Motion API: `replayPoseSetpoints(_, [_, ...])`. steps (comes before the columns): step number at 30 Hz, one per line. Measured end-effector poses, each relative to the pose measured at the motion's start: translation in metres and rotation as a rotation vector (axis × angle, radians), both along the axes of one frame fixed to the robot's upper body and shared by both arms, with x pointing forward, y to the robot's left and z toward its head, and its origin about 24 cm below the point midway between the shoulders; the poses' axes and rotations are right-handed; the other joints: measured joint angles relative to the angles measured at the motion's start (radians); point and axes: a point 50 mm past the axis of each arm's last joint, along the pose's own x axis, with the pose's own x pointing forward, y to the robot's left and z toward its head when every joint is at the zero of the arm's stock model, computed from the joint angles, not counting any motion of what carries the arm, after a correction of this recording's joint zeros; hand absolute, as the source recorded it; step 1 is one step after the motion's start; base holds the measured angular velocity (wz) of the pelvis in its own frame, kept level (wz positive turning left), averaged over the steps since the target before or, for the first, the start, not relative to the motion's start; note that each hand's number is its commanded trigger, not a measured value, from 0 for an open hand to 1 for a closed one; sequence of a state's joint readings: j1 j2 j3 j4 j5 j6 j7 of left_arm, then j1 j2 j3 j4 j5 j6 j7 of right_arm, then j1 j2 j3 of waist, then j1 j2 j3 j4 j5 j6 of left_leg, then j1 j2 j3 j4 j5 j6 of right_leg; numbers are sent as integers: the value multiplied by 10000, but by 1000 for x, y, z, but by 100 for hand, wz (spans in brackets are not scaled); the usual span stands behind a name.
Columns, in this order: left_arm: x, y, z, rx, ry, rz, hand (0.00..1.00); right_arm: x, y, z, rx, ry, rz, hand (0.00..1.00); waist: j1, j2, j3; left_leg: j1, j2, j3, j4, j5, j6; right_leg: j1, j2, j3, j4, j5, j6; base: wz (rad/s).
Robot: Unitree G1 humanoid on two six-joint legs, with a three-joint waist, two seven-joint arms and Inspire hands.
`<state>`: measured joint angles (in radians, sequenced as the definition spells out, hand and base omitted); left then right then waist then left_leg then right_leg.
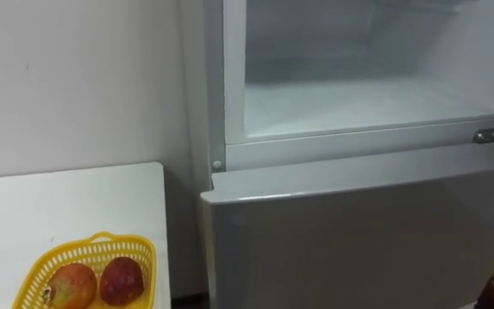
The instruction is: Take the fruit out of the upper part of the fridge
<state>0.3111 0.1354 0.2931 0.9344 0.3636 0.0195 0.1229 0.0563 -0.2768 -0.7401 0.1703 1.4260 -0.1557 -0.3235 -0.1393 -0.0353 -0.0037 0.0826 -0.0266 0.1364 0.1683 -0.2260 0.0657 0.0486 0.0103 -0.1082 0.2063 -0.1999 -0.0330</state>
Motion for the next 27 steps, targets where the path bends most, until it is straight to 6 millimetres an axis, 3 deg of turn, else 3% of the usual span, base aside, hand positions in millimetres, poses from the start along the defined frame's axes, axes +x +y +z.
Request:
replayPoseSetpoints(6, [-10,0,0,4,178,38,0,11,11,33,-1106,-1390,797,0,44,25,-31,-24,8,-9,-1,0,0,-132,-20,-70,-8,3,-8,1])
replayPoseSetpoints(13, [-11,0,1,44,24,-25,0,12,12,41,-1402,-1702,840,0,10,-15,-54,-97,15,65,-2,2,0,-294,-26,-49,202,-9,-25,-3])
replayPoseSetpoints(19, [-19,0,0,330,187,111,0,10,15,64,-2250,-2487,909,0,-174,-107,-84,-167,26,107,12,1,-1,-305,-23,-34,230,-11,-28,0])
replayPoseSetpoints(27, [-23,0,-2,409,351,193,0,10,15,66,-2421,-2628,925,0,-151,-80,-66,-71,42,183,-25,-2,1,-268,-15,58,319,-6,-33,-3])
